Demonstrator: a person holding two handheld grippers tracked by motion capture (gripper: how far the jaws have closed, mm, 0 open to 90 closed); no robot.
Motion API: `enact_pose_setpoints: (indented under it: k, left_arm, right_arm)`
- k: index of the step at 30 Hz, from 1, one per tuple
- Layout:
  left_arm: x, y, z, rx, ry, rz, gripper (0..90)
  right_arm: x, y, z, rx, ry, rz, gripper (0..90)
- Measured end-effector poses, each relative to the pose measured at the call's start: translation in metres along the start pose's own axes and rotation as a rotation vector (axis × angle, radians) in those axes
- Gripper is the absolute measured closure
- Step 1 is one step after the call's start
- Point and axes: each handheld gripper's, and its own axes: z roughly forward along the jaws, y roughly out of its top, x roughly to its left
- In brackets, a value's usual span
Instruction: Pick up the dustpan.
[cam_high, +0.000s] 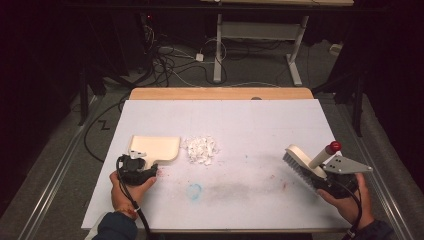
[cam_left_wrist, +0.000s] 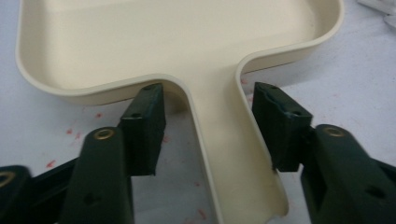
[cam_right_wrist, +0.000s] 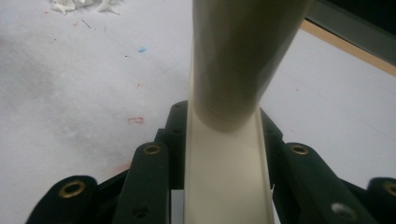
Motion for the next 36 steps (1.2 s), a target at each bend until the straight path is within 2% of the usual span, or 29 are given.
enact_pose_setpoints:
  k: [3, 4, 10, 13, 18, 20, 21, 22, 25, 26, 27, 30, 32, 36]
  left_arm:
    - [0.002, 0.000, -0.001, 0.002, 0.000, 0.008, 62.0]
    - [0.006, 0.001, -0.001, 0.004, -0.013, 0.004, 63.1]
    - [0.006, 0.003, -0.002, 0.017, -0.009, 0.026, 63.6]
    - [0.007, 0.003, -0.005, 0.019, 0.008, 0.043, 63.7]
    - [0.016, 0.005, -0.019, 0.014, 0.026, 0.097, 63.7]
    - [0.018, 0.005, -0.023, 0.016, 0.030, 0.103, 63.7]
    - [0.022, 0.005, -0.031, 0.019, 0.022, 0.118, 63.7]
    - [0.022, 0.005, -0.031, 0.019, 0.022, 0.118, 63.7]
    - [0.020, 0.004, -0.047, 0.015, 0.003, 0.158, 63.8]
    - [0.020, 0.004, -0.051, 0.016, -0.010, 0.163, 63.8]
    - [0.020, 0.003, -0.057, 0.025, -0.040, 0.174, 63.8]
    - [0.019, 0.001, -0.063, 0.026, -0.056, 0.180, 63.8]
    - [0.017, 0.000, -0.070, 0.025, -0.082, 0.193, 63.8]
    - [0.008, -0.001, -0.080, 0.043, -0.124, 0.242, 63.8]
  right_arm:
    - [0.001, 0.000, 0.001, -0.009, -0.002, 0.005, 67.3]
    - [0.001, 0.000, 0.001, -0.011, -0.001, 0.005, 67.3]
    - [0.002, -0.001, 0.004, -0.003, 0.002, 0.000, 67.4]
    - [0.003, -0.001, 0.004, 0.002, 0.003, -0.001, 67.4]
    - [0.001, -0.001, 0.004, 0.006, -0.003, 0.007, 67.4]
    - [0.000, -0.001, 0.004, 0.006, -0.002, 0.009, 67.4]
    - [0.000, -0.001, 0.005, 0.006, -0.001, 0.011, 67.4]
    - [-0.001, 0.000, 0.005, 0.007, -0.002, 0.010, 67.4]
    - [-0.002, -0.001, 0.007, 0.012, -0.001, 0.012, 67.4]
    - [-0.002, -0.001, 0.007, 0.012, -0.001, 0.012, 67.4]
    - [-0.003, 0.000, 0.007, 0.017, -0.002, 0.020, 67.4]
    - [-0.003, 0.000, 0.008, 0.016, -0.002, 0.019, 67.4]
    - [-0.003, 0.000, 0.008, 0.021, -0.005, 0.018, 67.4]
    - [-0.003, 0.000, 0.009, 0.023, -0.008, 0.014, 67.4]
